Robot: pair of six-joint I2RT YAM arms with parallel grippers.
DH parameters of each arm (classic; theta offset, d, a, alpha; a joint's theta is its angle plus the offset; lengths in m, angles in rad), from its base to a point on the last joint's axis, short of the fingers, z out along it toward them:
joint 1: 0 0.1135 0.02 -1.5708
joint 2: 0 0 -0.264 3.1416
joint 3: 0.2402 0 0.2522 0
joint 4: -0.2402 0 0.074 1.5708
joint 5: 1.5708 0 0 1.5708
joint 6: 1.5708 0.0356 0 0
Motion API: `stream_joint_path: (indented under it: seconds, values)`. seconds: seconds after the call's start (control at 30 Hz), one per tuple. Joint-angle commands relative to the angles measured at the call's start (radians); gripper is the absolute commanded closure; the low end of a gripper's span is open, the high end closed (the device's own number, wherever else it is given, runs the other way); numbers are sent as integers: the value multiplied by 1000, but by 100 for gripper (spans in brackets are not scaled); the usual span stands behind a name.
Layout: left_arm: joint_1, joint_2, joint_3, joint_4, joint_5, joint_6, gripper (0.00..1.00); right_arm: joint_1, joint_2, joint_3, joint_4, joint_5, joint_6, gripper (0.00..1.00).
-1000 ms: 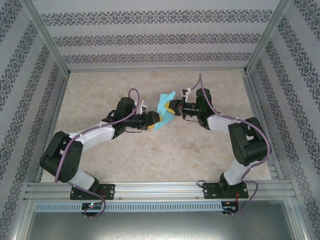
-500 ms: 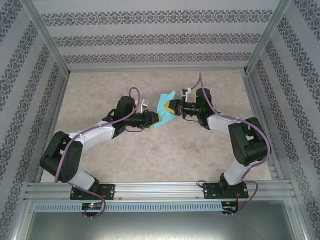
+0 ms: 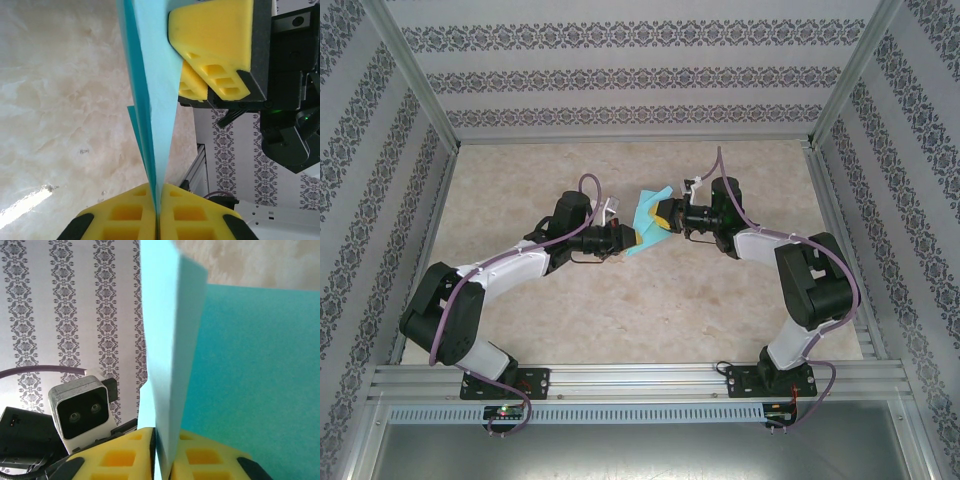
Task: Fold a paper plane with a square sheet of paper (pick it up from the middle)
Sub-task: Pick up the paper from the center of the table, then turn over the paper at the center of the table.
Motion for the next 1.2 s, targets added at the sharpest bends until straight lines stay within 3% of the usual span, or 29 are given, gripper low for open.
stream_joint_path:
  seconds: [0.0, 0.1, 0.2, 0.33, 0.53, 0.8, 0.9, 1.17]
  values:
    - [-5, -9, 38, -49, -12, 50, 90, 3, 8, 25, -19, 4, -42, 80]
    - [-5, -12, 49, -85, -21, 74, 91, -1, 1, 31, -71, 10, -83, 75]
    - [-5, -18, 92, -227, -81, 174, 92, -15, -20, 31, -155, 27, -146, 65]
    - [-8, -49, 178, -527, -294, 379, 94, -48, -68, 32, -305, 61, -260, 56]
    - [-77, 10, 346, -922, -820, 625, 95, -79, -127, 63, -537, 115, -425, 50]
    - [-228, 182, 438, -1100, -1332, 661, 95, -106, -161, 61, -601, 125, -476, 49]
    - [-280, 254, 466, -1129, -1428, 662, 95, -112, -161, 63, -604, 114, -479, 48]
    - [-416, 406, 514, -1142, -1549, 685, 92, -135, -166, 58, -614, 97, -488, 48]
